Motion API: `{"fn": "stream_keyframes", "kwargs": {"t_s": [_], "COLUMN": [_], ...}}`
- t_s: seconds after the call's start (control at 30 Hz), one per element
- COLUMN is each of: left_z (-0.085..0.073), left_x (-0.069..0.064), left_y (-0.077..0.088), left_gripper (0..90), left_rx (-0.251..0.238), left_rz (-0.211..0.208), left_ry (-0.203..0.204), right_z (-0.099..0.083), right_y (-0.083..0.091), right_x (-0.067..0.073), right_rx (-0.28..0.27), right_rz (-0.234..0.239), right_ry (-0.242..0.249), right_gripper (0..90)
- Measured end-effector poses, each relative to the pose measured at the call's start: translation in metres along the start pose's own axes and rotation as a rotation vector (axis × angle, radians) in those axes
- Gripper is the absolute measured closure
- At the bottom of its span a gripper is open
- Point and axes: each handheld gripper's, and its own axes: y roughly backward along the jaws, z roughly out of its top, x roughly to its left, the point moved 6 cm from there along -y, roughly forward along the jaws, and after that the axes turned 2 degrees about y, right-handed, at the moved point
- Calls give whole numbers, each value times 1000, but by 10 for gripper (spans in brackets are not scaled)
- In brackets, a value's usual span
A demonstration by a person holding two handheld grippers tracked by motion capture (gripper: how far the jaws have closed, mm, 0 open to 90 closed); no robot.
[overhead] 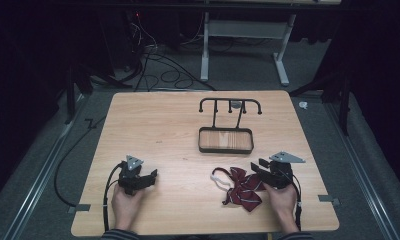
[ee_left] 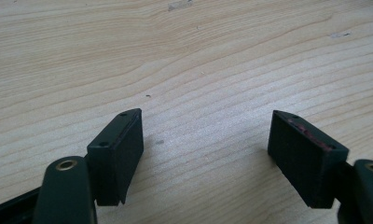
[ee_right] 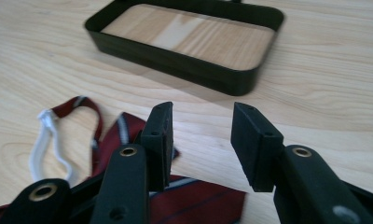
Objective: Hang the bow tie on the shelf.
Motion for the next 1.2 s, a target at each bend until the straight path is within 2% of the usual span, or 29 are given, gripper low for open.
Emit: {"fn": "stream_keyframes", "kwargs": {"t_s": [0.27,0.57,0.77,1.03,1.2], "left_z": [0,0,0,0,0], "left_x": [0,0,0,0,0], "left_y": [0,0,0,0,0], "left_gripper": [272,272,272,272,272], "left_rx": [-1,1,1,1,1], "left_rz": [3,3,3,3,3], "left_ry": [-1,-3,-2,-2,-2], "right_z": [9,12,17,19,19], "right_y": [-6,-22,-30,-43,-51], "right_x": [23,45,60,73,79], "right_rx": [10,55,78,113,132], "right_rz": [59,101,136,165,175], "right_ry": [54,117,143,181,187], "right_gripper": [629,674,684,686,686]}}
